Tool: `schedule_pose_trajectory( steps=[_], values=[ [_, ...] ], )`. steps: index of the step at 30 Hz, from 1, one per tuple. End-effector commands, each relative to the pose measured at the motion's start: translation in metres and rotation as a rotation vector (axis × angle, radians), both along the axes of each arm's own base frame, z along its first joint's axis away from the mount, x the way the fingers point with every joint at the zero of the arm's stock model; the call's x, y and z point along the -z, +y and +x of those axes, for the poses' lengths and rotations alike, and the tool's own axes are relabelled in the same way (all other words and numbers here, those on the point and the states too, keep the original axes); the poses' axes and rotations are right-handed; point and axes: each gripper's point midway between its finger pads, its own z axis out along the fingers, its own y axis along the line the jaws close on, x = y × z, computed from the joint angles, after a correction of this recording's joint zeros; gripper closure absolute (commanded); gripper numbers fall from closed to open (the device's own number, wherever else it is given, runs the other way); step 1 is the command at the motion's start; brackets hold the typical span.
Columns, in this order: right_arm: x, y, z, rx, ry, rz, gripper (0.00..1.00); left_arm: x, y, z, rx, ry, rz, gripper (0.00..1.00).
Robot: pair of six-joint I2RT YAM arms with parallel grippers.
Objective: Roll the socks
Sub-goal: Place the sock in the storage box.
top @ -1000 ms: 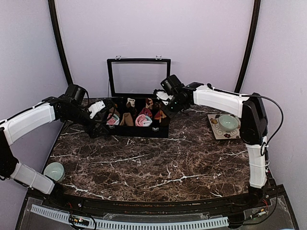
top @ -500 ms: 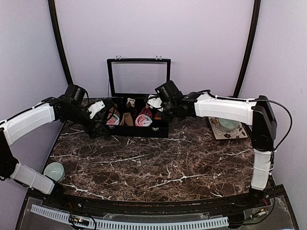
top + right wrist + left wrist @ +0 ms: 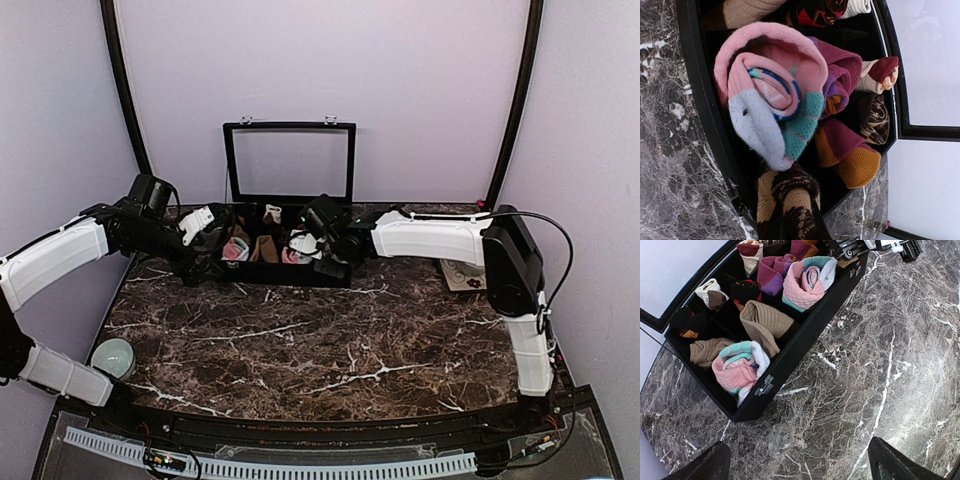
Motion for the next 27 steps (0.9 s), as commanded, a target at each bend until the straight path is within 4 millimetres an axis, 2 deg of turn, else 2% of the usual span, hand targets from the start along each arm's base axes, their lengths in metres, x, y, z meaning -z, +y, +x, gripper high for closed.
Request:
schedule_pose_trajectory(
  steps=[1,4,7,13,19,23,24,25,27],
  values=[
    [0.012,0.001,0.003,0.013,0.193,0.127,1.00,-0.007,0.006,-0.001,-0.018,-0.033,0.003,0.01],
    [0.024,-0.005,0.004,0.018,0.293,0.137,1.00,-0.006,0.007,0.000,-0.024,-0.041,0.011,0.01],
    [0.040,-0.014,0.009,0.038,0.321,0.100,1.00,-0.008,0.011,0.004,-0.041,-0.058,0.022,0.01],
    [0.048,-0.035,0.025,0.077,0.300,0.076,1.00,-0.023,0.011,0.010,-0.066,-0.120,-0.002,0.01],
    [0.056,-0.020,0.025,0.048,0.331,0.107,1.00,-0.034,0.030,0.020,-0.175,-0.204,0.025,0.01],
    [0.077,-0.018,0.027,0.077,0.361,0.099,1.00,-0.036,0.037,0.027,-0.222,-0.204,0.002,0.01],
    [0.081,-0.018,0.027,0.082,0.367,0.100,0.98,-0.033,0.038,0.028,-0.228,-0.202,0.003,0.01],
    [0.082,-0.017,0.027,0.090,0.373,0.106,0.92,-0.031,0.039,0.030,-0.237,-0.200,0.004,0.01],
    [0.071,-0.015,0.030,0.114,0.360,0.140,0.80,-0.025,0.040,0.032,-0.245,-0.190,0.006,0.01]
  ],
)
